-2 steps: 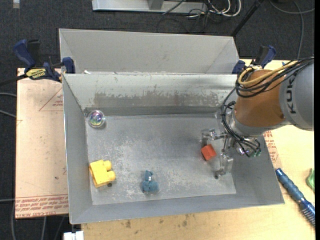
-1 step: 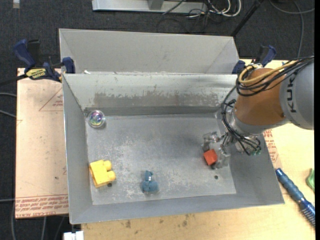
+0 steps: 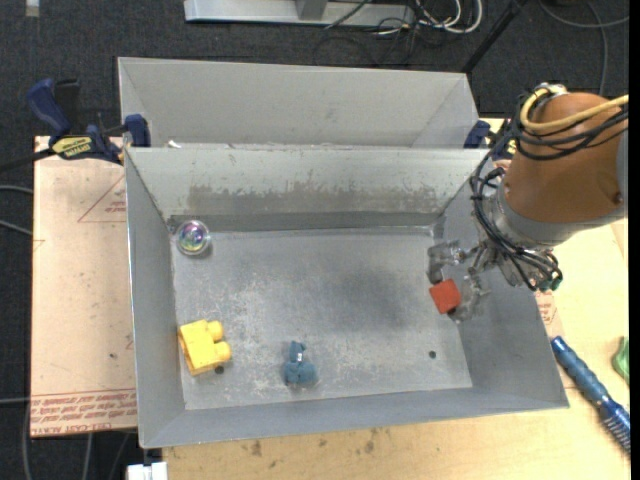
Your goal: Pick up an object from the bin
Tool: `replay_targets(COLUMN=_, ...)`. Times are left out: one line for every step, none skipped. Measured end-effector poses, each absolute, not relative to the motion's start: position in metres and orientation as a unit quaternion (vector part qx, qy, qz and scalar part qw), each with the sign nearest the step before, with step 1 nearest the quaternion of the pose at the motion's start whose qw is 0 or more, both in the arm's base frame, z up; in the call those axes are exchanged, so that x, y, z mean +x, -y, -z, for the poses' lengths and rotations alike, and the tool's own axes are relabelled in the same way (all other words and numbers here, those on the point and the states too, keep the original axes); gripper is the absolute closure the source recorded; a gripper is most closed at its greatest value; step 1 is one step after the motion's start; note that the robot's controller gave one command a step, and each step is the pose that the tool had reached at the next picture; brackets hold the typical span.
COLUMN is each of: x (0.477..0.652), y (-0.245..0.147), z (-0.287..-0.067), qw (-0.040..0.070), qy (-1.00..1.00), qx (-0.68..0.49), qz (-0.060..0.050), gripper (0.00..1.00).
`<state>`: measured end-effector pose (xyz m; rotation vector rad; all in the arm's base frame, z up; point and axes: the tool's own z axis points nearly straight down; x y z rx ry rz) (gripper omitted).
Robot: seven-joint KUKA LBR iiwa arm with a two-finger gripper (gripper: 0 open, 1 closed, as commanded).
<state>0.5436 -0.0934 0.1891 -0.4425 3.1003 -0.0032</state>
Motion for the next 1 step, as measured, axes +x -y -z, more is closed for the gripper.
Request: replay_targets(x=0.5206, y=0.1053, z=-0.2655, qw=0.005, qy=-0.989, qx=-0.146, qz=0.002, gripper=1.0)
